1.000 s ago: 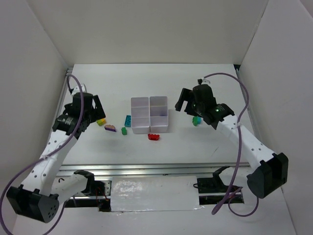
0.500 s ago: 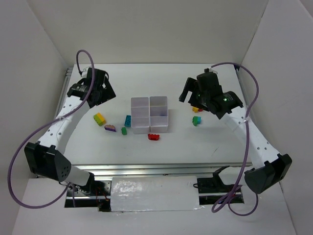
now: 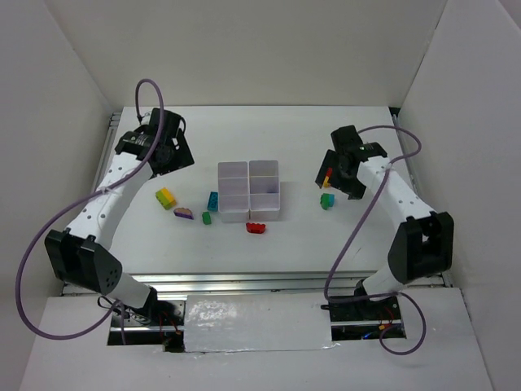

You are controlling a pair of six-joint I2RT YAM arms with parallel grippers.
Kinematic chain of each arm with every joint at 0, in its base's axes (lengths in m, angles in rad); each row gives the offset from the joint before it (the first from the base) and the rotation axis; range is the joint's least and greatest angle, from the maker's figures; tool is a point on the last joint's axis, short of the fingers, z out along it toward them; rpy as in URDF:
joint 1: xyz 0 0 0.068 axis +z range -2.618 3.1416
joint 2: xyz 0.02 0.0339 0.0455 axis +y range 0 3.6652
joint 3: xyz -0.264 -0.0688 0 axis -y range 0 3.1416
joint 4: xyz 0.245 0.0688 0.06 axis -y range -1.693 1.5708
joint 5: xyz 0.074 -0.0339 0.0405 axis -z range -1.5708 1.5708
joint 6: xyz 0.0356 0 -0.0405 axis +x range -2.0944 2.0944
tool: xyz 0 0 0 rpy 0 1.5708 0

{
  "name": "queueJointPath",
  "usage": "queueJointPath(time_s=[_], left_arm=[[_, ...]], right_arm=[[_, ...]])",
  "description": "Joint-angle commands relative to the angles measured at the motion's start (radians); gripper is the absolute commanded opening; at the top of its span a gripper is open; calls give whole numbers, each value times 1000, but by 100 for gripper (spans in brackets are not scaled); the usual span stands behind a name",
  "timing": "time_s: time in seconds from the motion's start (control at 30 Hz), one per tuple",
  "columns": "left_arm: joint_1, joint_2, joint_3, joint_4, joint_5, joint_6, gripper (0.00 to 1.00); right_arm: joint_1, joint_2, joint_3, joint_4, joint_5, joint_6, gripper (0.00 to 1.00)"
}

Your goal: Sort the legos into containers by color

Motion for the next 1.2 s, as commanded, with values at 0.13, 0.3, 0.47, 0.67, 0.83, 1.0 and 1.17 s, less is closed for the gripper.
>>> queueJointPath(time_s=[0.13,0.3,0.47,0.67,0.83,1.0,1.17], left_arm=[[1,-105,19,21,30,56,99],[2,-157,-7,18,30,90,100],[2,-206,-67,24,52,87,100],[2,-231,-75,18,49,104,99],[2,-225,-81,24,59,114,99],[2,-225,-81,26,59,130,100],[2,-222,-91,30,62,137,100]], right_arm=[[-30,92,-44,40,-24,-56,98],[-39,159,-27,67,-41,-96,97],[-47,222,7,86,-53,-154,95],[-53,322,82,104,-75,-180,81],[-55,408,133,98,-57,-196,72],[-56,422,128,113,-74,-183,70],[-55,417,84,146,-96,-186,66]])
